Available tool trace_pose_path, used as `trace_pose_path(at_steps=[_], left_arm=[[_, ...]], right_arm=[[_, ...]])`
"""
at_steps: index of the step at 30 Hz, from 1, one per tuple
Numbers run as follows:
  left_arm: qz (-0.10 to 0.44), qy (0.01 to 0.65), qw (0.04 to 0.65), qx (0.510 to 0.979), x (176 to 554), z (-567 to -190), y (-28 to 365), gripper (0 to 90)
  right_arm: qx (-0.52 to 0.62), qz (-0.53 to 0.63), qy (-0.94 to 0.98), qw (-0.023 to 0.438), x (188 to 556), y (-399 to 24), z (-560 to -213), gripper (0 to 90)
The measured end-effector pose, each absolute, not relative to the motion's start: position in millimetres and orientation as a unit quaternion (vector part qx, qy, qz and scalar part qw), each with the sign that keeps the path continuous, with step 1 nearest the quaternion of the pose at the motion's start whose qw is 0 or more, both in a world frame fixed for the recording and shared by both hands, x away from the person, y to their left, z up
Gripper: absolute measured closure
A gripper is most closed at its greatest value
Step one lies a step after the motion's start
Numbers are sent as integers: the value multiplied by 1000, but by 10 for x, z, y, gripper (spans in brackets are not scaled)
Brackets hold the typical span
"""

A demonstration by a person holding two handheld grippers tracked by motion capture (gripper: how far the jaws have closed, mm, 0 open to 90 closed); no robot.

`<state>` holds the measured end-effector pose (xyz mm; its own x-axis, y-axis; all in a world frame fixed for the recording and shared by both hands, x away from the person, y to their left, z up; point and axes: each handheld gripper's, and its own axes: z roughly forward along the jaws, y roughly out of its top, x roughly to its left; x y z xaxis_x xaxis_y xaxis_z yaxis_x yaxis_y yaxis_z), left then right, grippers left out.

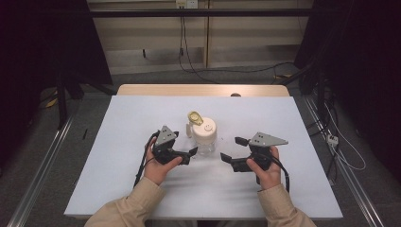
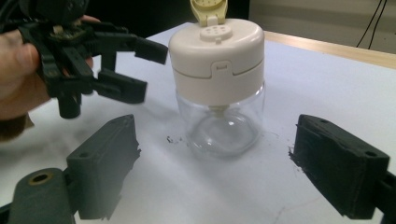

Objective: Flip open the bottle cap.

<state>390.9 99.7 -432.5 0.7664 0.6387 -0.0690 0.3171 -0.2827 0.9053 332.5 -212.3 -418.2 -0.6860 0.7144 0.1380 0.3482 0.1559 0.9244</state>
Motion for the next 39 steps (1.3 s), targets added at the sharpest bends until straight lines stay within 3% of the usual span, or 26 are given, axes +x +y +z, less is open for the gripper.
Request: trace_pose_path(at_steps=[39], left_arm=[[154, 300, 522, 784, 3669, -4267, 1719, 44]], right_arm=[[377, 507, 753, 182, 3021, -2498, -4401, 137]])
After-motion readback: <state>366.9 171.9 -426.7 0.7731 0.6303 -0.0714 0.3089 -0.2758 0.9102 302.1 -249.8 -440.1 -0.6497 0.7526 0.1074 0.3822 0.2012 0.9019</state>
